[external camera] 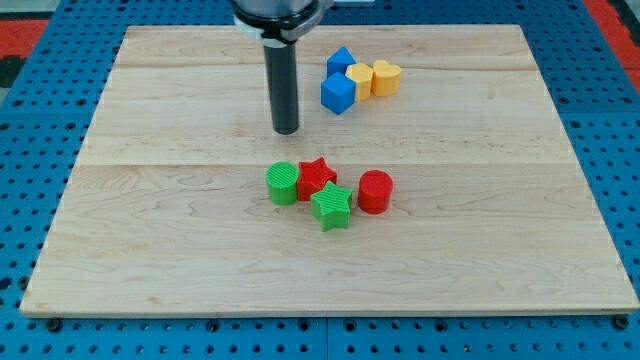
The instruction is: Push the red circle along with the green star left and down a bit
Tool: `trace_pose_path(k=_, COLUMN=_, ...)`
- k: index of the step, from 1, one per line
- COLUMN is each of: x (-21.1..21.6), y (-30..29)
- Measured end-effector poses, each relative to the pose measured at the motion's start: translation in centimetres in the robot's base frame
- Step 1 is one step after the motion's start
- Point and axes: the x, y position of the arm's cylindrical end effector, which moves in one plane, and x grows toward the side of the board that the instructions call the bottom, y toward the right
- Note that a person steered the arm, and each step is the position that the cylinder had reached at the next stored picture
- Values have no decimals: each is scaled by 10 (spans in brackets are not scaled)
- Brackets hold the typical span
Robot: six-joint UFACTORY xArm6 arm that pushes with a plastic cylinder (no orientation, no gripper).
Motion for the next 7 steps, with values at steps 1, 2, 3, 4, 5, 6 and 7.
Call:
trace_pose_path(k=1, x=0, y=-34)
trace_pose_path(k=2, x=23, y=-30)
trace_pose_path(k=3, x=51, y=33)
trace_pose_path(k=4, x=21, y=102)
trace_pose_path(k=5, x=10, y=189)
trace_pose_path(k=6, x=28, y=204)
trace_pose_path(k=7, x=71, y=203)
